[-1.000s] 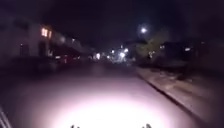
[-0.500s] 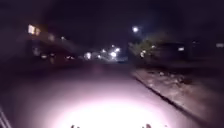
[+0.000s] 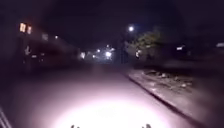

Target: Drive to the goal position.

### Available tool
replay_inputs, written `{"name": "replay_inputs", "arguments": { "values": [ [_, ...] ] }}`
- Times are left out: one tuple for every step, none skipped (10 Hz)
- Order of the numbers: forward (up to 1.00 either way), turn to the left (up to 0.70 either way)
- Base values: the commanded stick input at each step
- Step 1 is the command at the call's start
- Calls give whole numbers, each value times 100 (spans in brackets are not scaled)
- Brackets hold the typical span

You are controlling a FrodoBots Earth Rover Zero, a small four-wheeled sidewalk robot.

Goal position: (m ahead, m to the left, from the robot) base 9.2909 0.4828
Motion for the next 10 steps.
{"name": "replay_inputs", "arguments": {
  "values": [
    [100, 0],
    [100, 0],
    [100, 0],
    [100, 0],
    [100, 0],
    [100, 0],
    [100, 0],
    [100, 0],
    [100, 0],
    [100, 0]
  ]
}}
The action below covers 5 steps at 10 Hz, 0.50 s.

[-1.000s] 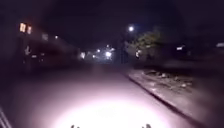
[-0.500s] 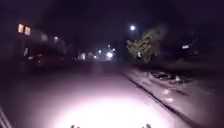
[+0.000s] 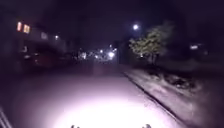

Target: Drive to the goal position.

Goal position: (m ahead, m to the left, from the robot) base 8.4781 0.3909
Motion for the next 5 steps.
{"name": "replay_inputs", "arguments": {
  "values": [
    [100, 0],
    [100, 0],
    [100, 0],
    [100, 0],
    [100, 0]
  ]
}}
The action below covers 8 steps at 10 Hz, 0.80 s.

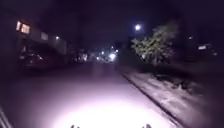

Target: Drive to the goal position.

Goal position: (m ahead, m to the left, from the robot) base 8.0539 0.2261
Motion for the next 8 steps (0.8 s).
{"name": "replay_inputs", "arguments": {
  "values": [
    [100, 0],
    [100, 0],
    [100, 0],
    [100, 0],
    [100, 0],
    [100, 0],
    [100, 0],
    [100, 0]
  ]
}}
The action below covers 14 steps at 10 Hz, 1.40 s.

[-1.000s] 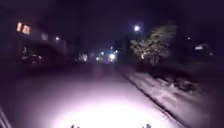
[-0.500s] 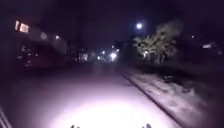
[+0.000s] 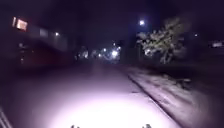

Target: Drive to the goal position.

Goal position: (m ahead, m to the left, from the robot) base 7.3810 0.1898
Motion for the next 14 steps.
{"name": "replay_inputs", "arguments": {
  "values": [
    [100, 0],
    [100, 0],
    [100, 0],
    [100, 0],
    [100, 0],
    [100, 0],
    [100, 0],
    [100, 0],
    [100, 0],
    [100, 0],
    [100, 0],
    [100, 0],
    [100, 0],
    [100, 0]
  ]
}}
